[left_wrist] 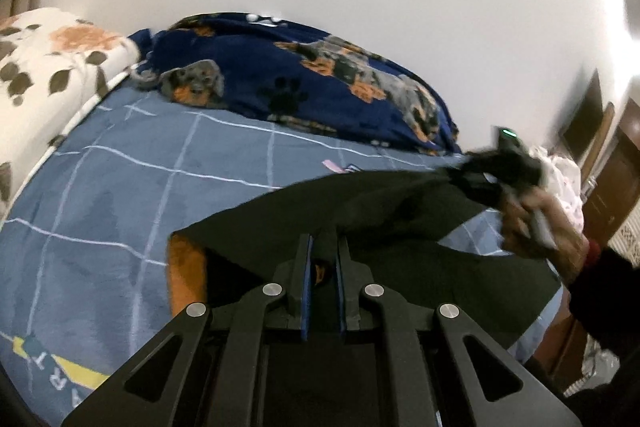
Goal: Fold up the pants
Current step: 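Grasp one pant leg hem with the right gripper and fold it over the other leg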
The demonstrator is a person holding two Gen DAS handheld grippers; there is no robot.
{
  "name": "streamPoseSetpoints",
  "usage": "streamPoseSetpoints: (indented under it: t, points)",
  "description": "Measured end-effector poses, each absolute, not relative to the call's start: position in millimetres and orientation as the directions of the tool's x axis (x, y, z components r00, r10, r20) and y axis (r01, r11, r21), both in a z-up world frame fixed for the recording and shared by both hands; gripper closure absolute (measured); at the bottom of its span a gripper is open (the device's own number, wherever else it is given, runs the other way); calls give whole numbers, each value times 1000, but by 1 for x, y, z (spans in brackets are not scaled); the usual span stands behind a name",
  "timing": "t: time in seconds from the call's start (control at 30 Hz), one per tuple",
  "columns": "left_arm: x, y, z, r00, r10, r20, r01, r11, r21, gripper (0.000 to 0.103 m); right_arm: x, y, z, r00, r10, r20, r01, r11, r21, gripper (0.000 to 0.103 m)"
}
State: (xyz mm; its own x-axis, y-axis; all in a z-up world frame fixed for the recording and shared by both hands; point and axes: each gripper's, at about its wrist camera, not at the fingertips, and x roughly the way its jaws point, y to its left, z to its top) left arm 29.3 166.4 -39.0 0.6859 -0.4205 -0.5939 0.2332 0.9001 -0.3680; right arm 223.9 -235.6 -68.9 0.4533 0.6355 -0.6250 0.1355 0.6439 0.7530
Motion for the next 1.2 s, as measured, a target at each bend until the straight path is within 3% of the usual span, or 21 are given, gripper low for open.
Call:
streamPoseSetpoints:
  t: [0.17, 0.37, 0.57, 0.77, 0.9, 0.97, 1.0, 1.03, 1.2]
  points:
    - [17, 184, -42, 670, -386, -634, 200, 916, -347, 91, 128, -240, -50, 474, 608, -637, 33, 711, 703, 97]
    - [-10, 183, -65, 610, -348, -712, 191, 936, -295, 91, 32, -234, -75, 427, 615, -663, 78, 705, 705, 98]
    - [-33, 184, -92, 553, -333, -764, 167, 943, -290, 91, -6, -238, -119, 358, 640, -680, 178, 668, 722, 98]
    - [-52, 187, -92, 569, -309, -762, 155, 950, -270, 88, -19, -239, -128, 344, 642, -685, 194, 665, 721, 98]
    - [-56, 195, -97, 572, -256, -779, 125, 966, -226, 76, -22, -234, -133, 336, 647, -684, 182, 668, 721, 98]
    - [-58, 204, -99, 566, -223, -793, 77, 973, -219, 59, -24, -234, -135, 329, 654, -682, 184, 663, 725, 98]
    - [-60, 208, -98, 572, -201, -795, 50, 976, -211, 44, -24, -233, -137, 326, 656, -681, 183, 663, 726, 98]
    - [-62, 216, -97, 584, -185, -791, 20, 977, -213, 39, -25, -232, -137, 325, 658, -680, 183, 661, 727, 98]
    - [-74, 248, -73, 659, -65, -750, -126, 973, -195, 39, -25, -232, -141, 322, 668, -671, 188, 649, 737, 98]
